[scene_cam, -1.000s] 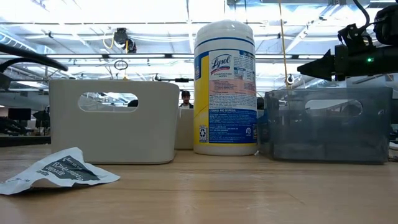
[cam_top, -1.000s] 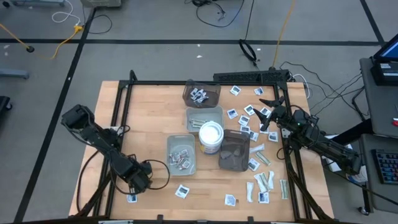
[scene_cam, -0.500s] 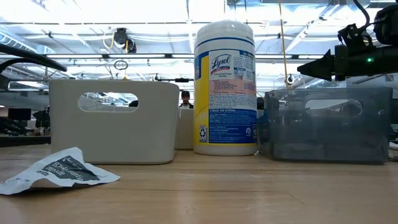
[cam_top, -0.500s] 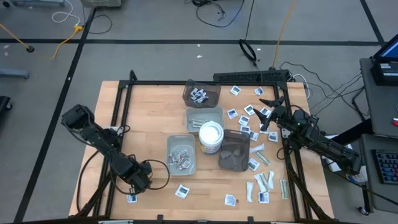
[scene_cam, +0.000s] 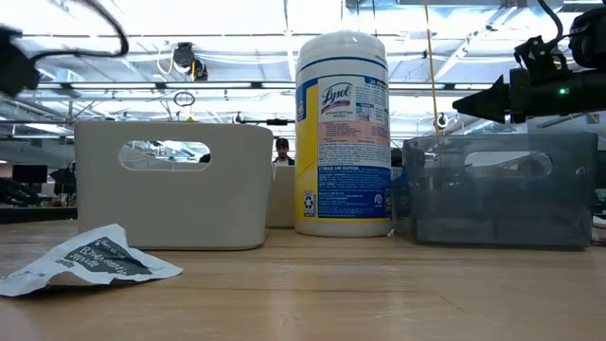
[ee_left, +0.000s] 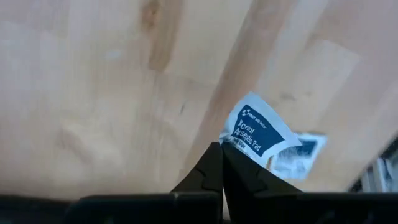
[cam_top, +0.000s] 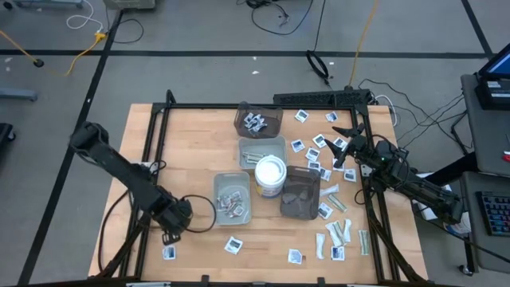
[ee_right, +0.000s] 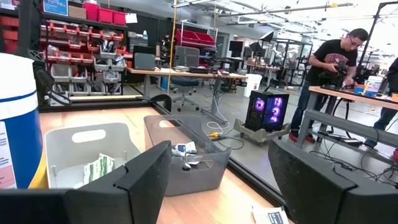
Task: Pick & Place First Aid Supplies
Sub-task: Put the alcohol pad into the top transparent black bin
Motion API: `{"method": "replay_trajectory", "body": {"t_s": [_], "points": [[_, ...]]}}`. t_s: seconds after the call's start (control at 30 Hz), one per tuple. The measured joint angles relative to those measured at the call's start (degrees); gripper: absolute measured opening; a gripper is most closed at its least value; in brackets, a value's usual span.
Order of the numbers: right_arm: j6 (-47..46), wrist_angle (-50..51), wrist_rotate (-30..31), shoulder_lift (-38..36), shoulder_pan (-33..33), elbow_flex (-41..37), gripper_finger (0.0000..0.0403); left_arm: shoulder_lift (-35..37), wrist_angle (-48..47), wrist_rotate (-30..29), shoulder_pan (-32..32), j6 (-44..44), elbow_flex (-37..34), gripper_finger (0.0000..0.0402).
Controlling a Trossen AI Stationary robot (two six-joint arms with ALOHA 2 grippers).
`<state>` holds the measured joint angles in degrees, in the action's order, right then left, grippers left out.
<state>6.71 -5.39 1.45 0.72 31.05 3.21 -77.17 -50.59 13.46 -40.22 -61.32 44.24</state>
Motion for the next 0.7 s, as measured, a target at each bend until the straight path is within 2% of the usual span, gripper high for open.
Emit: {"method": "replay_trajectory", "body": {"t_s": [0.33,0.43,0.57,0.7], "points": [[0.0,0.0,0.0,0.0,0.0,0.0,0.0263,10.9,-16.5,-1.0,2.1,2.7,8.2,0.0001],[0.0,0.0,0.0,0.0,0.0,0.0,0.0263,11.7,-19.8,-1.7,2.3,3.9,10.4,0.0000],[0.0,0.0,0.0,0.0,0.0,0.0,0.0263,11.5,-19.8,-1.5,3.2,5.6,11.1,0.0000],[0.0,0.0,0.0,0.0,0.0,0.0,0.0263,9.5,-19.6,-1.5,10.1,8.0,11.5,0.0000]]}}
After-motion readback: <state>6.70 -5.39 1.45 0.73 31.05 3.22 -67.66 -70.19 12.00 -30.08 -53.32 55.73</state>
